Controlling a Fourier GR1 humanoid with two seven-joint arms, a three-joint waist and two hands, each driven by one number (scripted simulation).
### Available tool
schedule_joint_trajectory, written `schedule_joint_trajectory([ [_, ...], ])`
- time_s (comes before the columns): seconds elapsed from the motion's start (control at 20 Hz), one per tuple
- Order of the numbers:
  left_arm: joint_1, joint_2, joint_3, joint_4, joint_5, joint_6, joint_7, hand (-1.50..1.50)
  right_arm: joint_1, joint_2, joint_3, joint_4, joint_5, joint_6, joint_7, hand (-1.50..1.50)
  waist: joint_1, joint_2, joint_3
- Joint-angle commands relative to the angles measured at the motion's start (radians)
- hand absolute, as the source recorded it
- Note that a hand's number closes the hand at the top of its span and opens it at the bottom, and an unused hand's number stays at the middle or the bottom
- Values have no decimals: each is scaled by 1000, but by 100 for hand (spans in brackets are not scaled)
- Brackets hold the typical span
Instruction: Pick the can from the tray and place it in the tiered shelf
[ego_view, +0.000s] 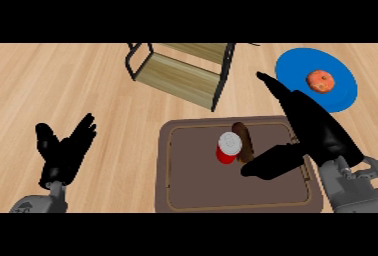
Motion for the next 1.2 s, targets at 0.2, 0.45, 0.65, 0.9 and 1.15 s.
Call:
schedule_joint_trajectory([
  [0.2, -17, -10, 13, 62, -7, -12, 10, 0, -116, 128, 125, 115, 77, 49, 228, -150, -8, 4, -5],
  [0.45, 10, -1, 32, 83, 5, -44, -8, 0, -61, 141, 144, 134, 140, 25, 245, -150, -19, 3, -5],
  [0.65, 52, 0, 29, 9, -1, -35, 15, 0, -55, 163, 170, 183, 221, 24, 219, -150, -9, 2, -4],
  [0.9, -11, -28, 32, 30, -14, -2, 45, 0, 44, 199, 230, 143, 300, -7, 202, -150, -23, 2, -3],
  [1.15, 7, -38, 29, 51, -35, -15, 7, 0, 13, 257, 192, 261, 329, 31, 175, -150, -15, 4, -3],
])
